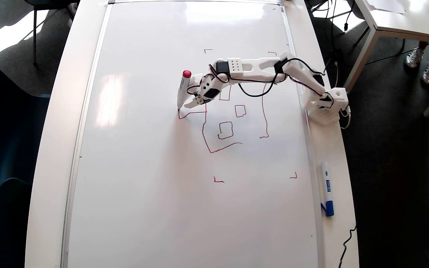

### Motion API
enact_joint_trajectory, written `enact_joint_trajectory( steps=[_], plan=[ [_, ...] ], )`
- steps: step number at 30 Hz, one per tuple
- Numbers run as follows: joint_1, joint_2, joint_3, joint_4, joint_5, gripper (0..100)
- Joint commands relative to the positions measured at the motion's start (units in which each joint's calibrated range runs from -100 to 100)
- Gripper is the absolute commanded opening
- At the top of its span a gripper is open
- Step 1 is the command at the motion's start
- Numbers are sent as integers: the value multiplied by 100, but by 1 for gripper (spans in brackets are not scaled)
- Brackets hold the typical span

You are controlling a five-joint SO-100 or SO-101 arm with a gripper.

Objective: Draw on a whiteboard a robot head using a pen attached to the gripper

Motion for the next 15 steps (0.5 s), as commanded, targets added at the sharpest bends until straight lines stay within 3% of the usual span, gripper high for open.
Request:
enact_joint_trajectory(
  steps=[1, 15],
  plan=[
    [163, -160, 85, 116, 46, 1],
    [-65, -1015, 1047, 499, 9, 1]
  ],
)
